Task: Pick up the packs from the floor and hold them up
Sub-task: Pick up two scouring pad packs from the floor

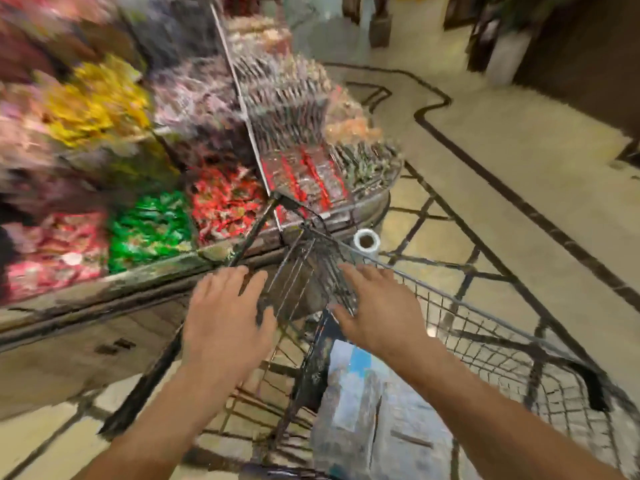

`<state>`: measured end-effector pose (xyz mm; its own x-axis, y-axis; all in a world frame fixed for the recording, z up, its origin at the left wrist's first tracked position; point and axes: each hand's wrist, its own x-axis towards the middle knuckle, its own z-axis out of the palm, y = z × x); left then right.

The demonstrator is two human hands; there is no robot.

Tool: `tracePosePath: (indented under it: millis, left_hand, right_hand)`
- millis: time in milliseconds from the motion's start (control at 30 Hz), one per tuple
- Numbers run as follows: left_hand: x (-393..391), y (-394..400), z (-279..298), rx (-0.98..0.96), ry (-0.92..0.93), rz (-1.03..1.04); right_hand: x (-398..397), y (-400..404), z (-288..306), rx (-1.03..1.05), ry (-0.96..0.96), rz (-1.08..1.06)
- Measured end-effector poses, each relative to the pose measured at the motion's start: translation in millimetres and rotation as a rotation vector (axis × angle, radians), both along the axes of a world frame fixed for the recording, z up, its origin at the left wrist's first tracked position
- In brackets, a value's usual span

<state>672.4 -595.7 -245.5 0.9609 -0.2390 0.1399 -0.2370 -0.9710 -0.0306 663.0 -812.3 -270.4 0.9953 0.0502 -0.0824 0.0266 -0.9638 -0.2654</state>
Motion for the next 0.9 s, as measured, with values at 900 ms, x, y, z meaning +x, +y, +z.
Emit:
tracePosePath:
  millis: [900]
  left_hand:
    - [-323.9, 426.0, 214.7, 0.094, -0.529, 0.987]
  right_hand:
    - [-128.8, 515.7, 252.0, 0.084, -0.640, 0.937]
